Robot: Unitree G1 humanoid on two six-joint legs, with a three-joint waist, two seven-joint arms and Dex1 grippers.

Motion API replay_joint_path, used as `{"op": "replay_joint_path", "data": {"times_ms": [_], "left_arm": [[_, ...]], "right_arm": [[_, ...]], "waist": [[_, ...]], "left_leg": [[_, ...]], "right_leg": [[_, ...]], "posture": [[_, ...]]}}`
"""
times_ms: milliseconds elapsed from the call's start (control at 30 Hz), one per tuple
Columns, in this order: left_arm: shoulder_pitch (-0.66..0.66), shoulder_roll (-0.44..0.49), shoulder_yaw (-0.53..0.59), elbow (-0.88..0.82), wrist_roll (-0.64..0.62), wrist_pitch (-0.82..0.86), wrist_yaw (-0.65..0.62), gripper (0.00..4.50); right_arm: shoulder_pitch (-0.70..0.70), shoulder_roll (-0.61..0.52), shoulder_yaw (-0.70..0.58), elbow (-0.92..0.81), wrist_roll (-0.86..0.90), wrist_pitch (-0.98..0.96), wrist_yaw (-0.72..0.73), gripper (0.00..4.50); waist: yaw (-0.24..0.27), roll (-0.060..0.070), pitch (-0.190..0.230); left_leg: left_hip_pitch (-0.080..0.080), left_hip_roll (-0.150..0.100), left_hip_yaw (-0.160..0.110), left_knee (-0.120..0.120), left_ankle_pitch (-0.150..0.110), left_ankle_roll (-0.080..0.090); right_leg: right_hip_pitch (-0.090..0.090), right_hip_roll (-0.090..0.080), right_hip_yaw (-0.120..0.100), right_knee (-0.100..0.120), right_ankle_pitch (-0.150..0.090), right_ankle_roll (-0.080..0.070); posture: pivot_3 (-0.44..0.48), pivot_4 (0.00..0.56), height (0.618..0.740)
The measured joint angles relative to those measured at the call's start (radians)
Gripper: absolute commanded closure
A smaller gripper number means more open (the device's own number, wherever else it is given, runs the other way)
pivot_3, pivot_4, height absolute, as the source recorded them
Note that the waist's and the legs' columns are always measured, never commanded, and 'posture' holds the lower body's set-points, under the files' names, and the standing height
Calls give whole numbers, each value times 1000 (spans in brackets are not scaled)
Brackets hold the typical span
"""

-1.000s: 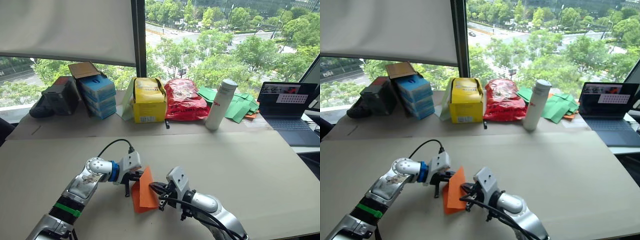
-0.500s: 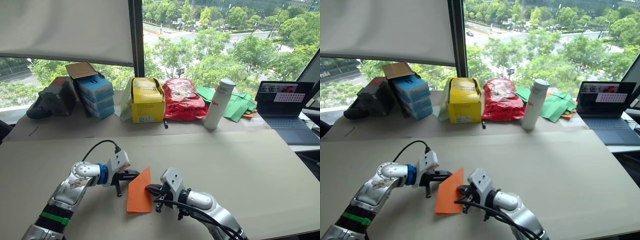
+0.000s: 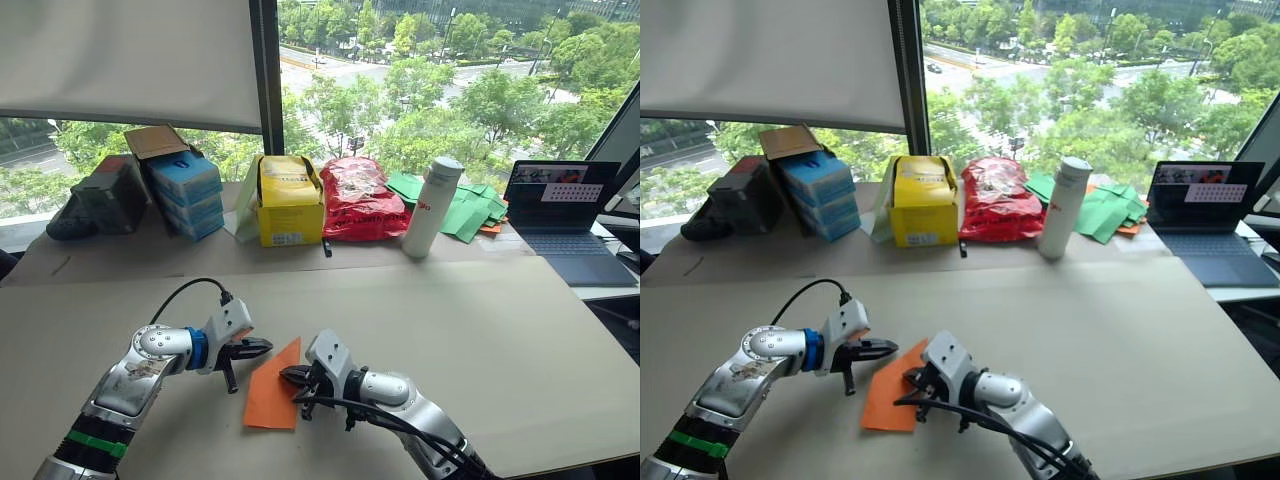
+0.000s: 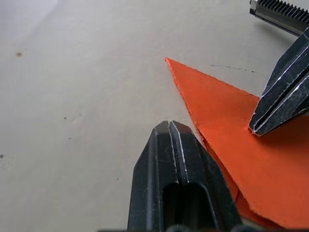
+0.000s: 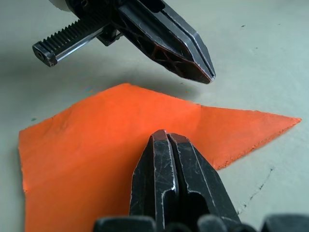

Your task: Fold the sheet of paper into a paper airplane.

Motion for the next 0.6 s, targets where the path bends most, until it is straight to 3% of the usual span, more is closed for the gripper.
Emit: {"op": "replay_joint_path", "data": {"times_ms": [200, 367, 600], "left_arm": [[69, 9, 24, -121, -76, 46, -17, 4491], [157, 20, -31, -78, -32, 7, -9, 4491], [135, 21, -80, -38, 26, -115, -11, 4491]], "right_arm": [[-13, -3, 2, 10, 0, 0, 21, 4500], [-14, -9, -4, 11, 0, 0, 22, 4500], [-20, -12, -9, 16, 1, -4, 28, 4500]], "waist": [[0, 0, 0], [3, 0, 0], [7, 0, 0]], "left_leg": [[1, 0, 0, -1, 1, -1], [1, 0, 0, -1, 0, 0], [4, -1, 0, -2, 0, 0]], "right_leg": [[0, -1, 2, 0, 0, 0], [0, -1, 1, 0, 0, 0], [2, -4, 2, 0, 0, -1]], "posture": [[0, 150, 740], [0, 150, 740], [0, 150, 740]]}}
